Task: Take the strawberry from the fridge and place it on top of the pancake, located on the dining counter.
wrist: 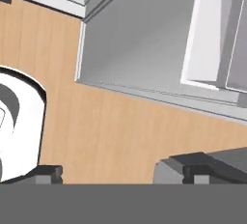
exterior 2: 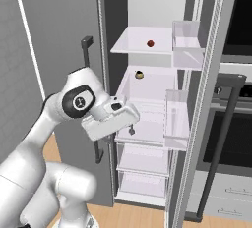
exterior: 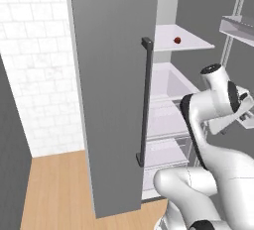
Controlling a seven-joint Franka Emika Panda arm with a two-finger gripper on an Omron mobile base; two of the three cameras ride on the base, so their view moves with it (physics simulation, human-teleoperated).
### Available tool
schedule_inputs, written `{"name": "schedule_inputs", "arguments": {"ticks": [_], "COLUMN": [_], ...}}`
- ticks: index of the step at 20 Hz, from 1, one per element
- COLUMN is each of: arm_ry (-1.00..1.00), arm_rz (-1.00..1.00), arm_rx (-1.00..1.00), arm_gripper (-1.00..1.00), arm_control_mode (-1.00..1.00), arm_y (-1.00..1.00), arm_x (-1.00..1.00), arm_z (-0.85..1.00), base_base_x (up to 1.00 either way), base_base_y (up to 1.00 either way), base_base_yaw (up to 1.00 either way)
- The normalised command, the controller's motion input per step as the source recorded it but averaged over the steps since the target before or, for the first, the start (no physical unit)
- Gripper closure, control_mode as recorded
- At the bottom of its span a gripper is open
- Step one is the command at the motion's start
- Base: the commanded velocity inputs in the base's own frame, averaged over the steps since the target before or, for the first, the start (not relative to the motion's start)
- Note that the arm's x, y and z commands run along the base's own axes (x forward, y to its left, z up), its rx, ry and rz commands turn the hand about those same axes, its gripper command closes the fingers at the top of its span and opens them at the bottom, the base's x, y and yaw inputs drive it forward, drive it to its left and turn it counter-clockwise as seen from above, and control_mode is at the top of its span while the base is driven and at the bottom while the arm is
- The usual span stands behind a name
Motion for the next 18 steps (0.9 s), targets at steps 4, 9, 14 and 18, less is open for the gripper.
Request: {"name": "schedule_inputs", "arguments": {"ticks": [4,9,14,18], "arm_ry": [-0.15,-0.37,-0.33,-0.03], "arm_rz": [-0.27,-0.14,-0.01,0.01], "arm_rx": [0.70,0.31,0.03,-0.01], "arm_gripper": [-1.00,-1.00,-1.00,-1.00], "arm_control_mode": [-1.00,-1.00,-1.00,-1.00], "arm_y": [0.91,1.00,1.00,0.59], "arm_x": [-0.17,0.00,-0.10,-0.04], "arm_z": [-0.38,-0.17,-0.08,0.00], "base_base_x": [0.00,0.00,0.00,0.00], "base_base_y": [0.00,0.00,0.00,0.00], "base_base_yaw": [0.00,0.00,0.00,0.00]}}
